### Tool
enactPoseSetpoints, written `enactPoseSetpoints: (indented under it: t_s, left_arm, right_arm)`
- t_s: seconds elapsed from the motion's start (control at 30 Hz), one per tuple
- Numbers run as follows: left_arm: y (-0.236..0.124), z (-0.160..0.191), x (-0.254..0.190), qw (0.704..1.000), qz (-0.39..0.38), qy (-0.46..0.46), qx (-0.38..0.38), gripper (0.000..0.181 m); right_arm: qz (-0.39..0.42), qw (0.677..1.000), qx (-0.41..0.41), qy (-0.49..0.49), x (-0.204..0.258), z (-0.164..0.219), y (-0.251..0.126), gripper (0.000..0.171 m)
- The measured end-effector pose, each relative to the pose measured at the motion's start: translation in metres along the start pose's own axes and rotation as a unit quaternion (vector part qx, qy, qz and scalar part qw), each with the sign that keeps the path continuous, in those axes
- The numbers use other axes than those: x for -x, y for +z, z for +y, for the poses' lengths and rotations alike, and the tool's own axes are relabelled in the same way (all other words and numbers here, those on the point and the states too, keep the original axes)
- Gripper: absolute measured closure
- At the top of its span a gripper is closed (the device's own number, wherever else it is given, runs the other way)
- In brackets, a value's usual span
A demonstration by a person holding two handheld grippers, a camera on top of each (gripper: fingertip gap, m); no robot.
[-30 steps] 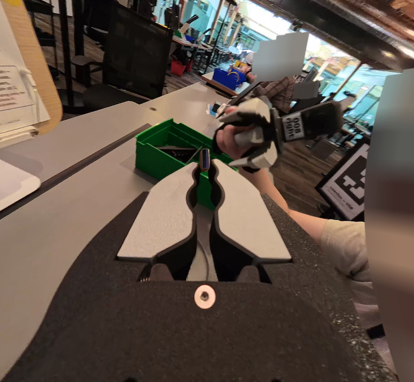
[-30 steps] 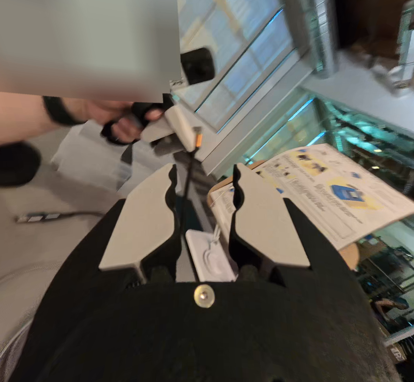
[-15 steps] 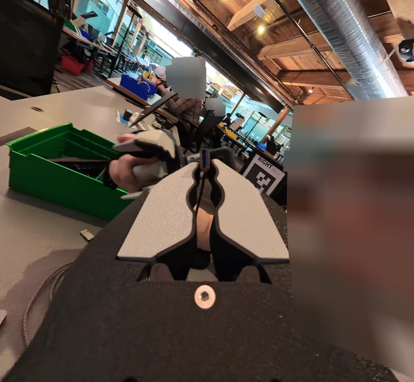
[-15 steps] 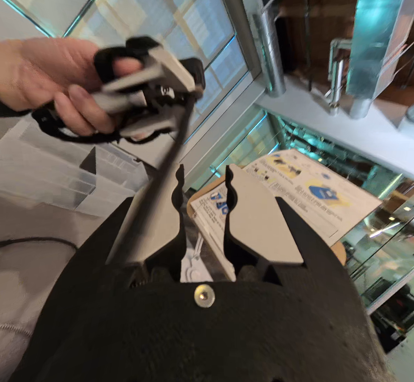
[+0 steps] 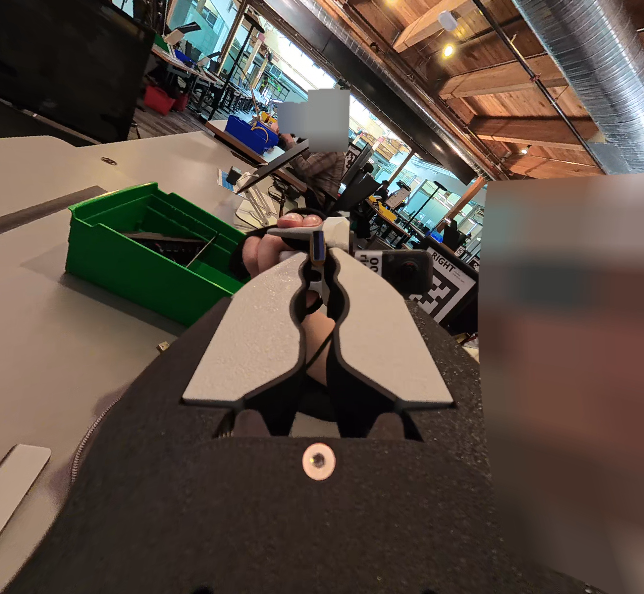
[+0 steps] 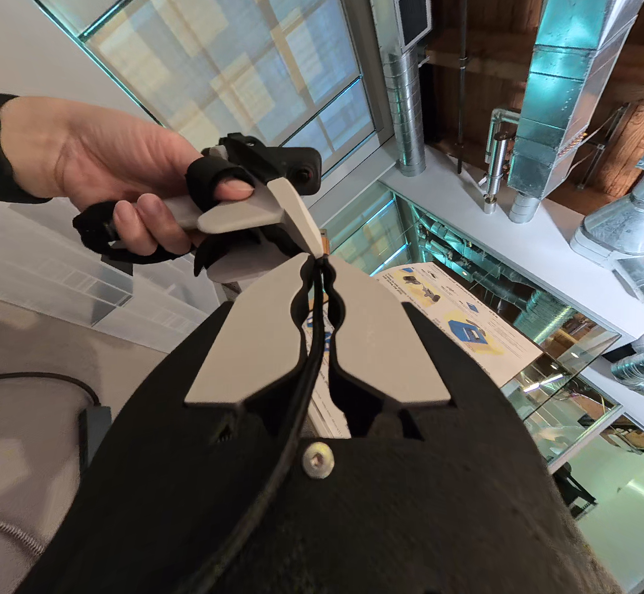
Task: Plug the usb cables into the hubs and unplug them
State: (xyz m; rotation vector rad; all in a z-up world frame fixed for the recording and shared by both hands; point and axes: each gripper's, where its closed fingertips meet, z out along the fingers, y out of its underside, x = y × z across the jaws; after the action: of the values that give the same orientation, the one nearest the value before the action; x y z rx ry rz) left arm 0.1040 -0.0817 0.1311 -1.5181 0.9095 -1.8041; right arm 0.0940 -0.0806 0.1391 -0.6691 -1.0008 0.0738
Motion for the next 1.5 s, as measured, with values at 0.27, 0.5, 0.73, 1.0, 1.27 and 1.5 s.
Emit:
enactPoseSetpoints:
  t_s: [0.27,0.5,0.73,1.0,1.27,1.5]
  left_arm:
    - [0.002,0.001,-0.003,1.0,0.006,-0.003,-0.001,0.175]
    - [0.003,0.0,-0.007,1.0,0.008,0.017,0.0,0.174]
    - [-0.005,-0.005,-0.005,0.999,-0.012,0.043,-0.005,0.175]
    - [-0.005,-0.008,0.001,0.999,-0.004,-0.009,-0.033,0.174]
    - [-0.004,-0.008,0.005,0.999,-0.009,-0.012,-0.034,0.175]
    - [-0.005,-0.011,0.002,0.999,-0.013,-0.003,-0.043,0.175]
  right_arm:
    - [-0.024,0.999,0.029,-0.03,0.001,0.005,-0.001,0.161]
    - [-0.023,0.999,0.022,-0.018,-0.001,0.0,-0.002,0.164]
    - [-0.045,0.999,0.018,0.007,0.001,0.002,-0.005,0.164]
    - [-0.012,0.999,0.026,0.028,-0.002,0.008,0.001,0.162]
    - [-0.02,0.998,0.051,-0.013,-0.001,0.012,0.0,0.164]
    - [-0.023,0.998,0.054,0.017,-0.003,0.01,0.001,0.164]
